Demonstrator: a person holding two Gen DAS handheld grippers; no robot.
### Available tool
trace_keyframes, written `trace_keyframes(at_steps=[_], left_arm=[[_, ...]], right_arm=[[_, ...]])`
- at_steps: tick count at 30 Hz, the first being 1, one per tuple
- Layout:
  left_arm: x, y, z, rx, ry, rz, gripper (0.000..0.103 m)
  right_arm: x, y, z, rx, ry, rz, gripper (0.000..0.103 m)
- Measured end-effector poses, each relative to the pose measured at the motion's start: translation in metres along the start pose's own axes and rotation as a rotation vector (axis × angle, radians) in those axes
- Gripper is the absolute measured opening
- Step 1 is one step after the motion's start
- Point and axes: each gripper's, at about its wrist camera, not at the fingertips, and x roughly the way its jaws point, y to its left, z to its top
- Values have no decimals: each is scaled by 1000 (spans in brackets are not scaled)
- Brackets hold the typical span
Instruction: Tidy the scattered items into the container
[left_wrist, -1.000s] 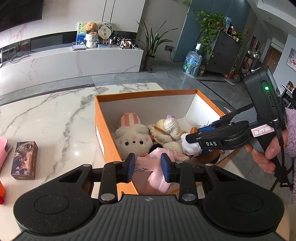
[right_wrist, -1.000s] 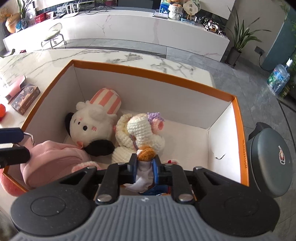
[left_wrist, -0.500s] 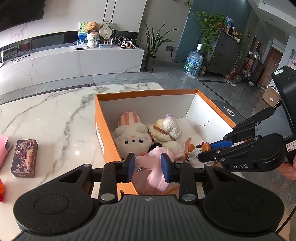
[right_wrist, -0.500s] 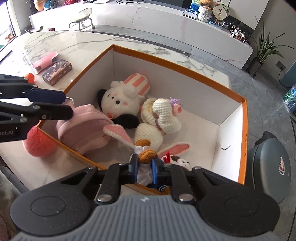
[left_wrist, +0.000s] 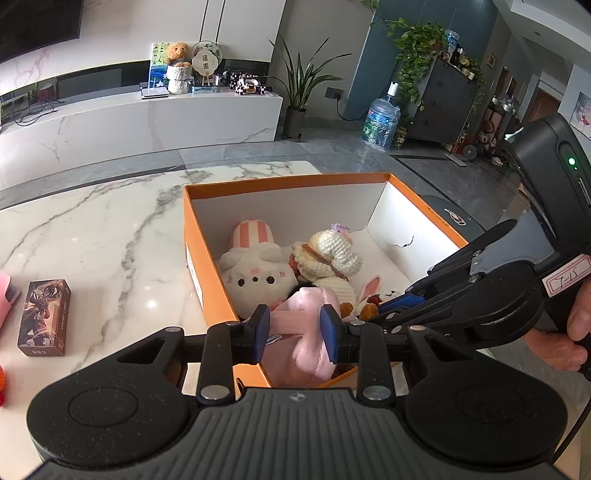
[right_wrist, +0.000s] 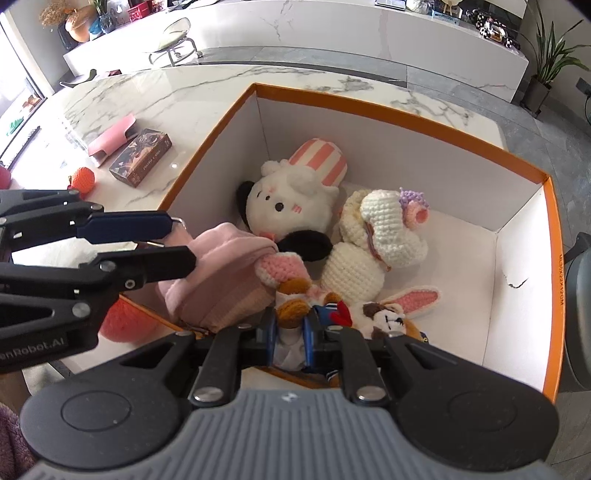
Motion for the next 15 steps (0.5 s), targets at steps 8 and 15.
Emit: trace_keyframes(at_steps=[8,15], left_arm=[[0,1,0,-23,-13,11,35],[-9,3,-1,-40,-25,13,44]], right_arm=[[19,-6,2,125,27,45,17],[23,-10,-3,195,19,82,20]])
